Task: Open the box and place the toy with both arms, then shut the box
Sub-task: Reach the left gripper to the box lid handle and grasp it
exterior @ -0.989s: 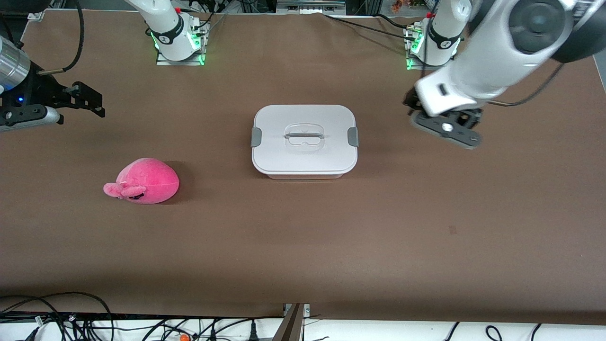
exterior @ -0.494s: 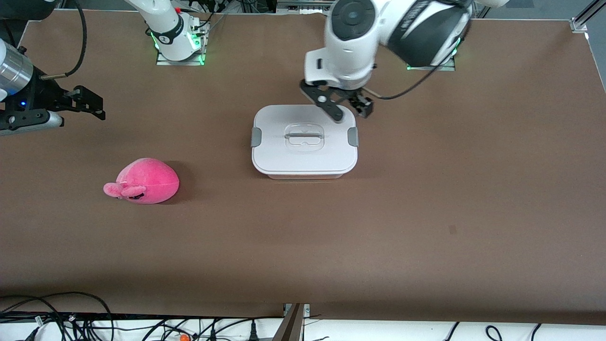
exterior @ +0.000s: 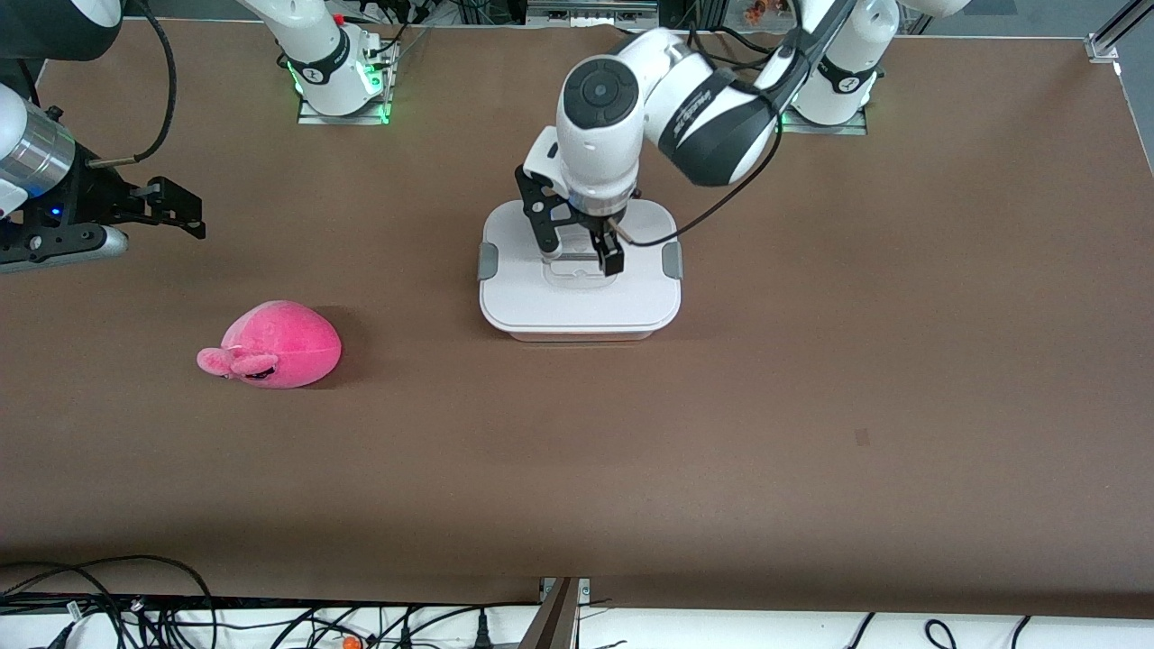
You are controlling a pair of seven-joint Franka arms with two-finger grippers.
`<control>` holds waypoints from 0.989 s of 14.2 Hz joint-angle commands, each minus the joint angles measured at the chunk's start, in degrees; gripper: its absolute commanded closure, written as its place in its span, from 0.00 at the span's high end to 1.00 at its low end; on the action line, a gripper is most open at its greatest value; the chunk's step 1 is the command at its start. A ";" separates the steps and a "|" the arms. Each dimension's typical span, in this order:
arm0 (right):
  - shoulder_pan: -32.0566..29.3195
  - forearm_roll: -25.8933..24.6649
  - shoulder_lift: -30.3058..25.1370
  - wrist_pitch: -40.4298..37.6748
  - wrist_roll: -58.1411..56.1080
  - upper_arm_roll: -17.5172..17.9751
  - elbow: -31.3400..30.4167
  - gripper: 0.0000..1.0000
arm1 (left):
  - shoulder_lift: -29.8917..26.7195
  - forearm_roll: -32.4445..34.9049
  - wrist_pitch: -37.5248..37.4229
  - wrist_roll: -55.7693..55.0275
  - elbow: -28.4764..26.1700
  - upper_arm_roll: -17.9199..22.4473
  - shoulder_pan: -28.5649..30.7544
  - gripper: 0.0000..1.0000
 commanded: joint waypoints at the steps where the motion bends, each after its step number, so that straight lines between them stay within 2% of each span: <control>1: 0.22 -0.84 -0.49 1.05 0.16 0.25 -0.87 1.00 | 2.02 1.78 2.61 6.87 1.04 0.31 -0.48 1.00; 4: 0.22 -0.84 -0.48 0.96 0.16 0.25 -1.04 1.00 | 3.60 3.45 6.23 10.22 0.51 0.31 -2.31 1.00; 14: -0.22 -1.01 -0.31 1.05 1.13 0.16 -1.13 1.00 | 3.69 3.36 5.88 10.22 -2.39 0.31 -2.23 1.00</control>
